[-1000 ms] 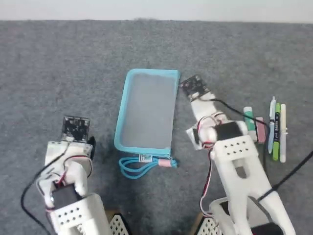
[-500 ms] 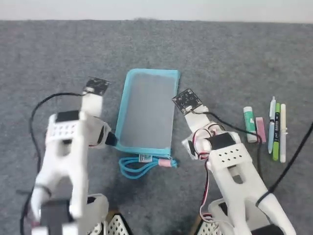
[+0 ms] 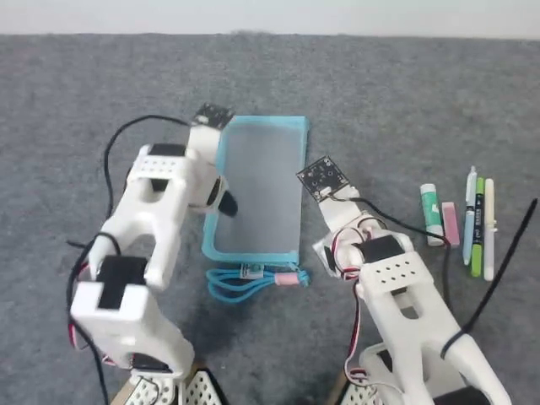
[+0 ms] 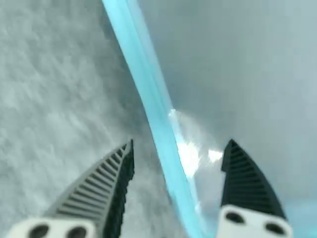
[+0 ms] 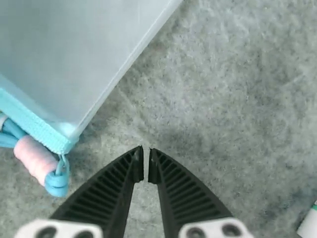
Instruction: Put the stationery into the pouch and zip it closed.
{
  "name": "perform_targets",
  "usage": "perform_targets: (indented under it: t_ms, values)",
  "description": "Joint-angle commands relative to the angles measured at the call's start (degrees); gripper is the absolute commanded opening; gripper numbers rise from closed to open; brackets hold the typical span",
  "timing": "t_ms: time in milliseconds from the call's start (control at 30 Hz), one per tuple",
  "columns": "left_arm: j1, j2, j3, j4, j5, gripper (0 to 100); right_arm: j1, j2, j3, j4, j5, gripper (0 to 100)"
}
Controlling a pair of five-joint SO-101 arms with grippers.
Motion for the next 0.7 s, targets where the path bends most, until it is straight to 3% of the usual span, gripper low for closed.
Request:
perform_targets:
  t_ms: [0, 167, 300, 400, 533, 667]
  values:
    - [0.3, 0.5, -8.2, -0.5, 1.2, 27, -0.2, -1.9, -0.3, -1.2, -1.1, 2.8]
    - [0.3, -12.8, -5.2, 4.8, 1.1, 27, -2.0, -2.9, -2.1, 3.6, -1.1, 2.9]
    - [-0.4, -30.9, 6.8, 5.2, 0.2, 27, -9.7, -5.8, -3.6, 10.3, -1.1, 3.1]
    - [-6.2, -39.9, 14.2, 5.2, 0.4, 27, -15.6, -9.9, -2.9, 13.1, -1.0, 3.1]
    - [-16.7, -39.6, 16.9, 4.9, -0.4, 27, -20.5, -13.2, -1.6, 13.1, -0.6, 3.1]
    - [-21.5, -35.7, 16.7, 3.9, -1.9, 27, -20.9, -10.6, -1.5, 8.4, -0.6, 3.1]
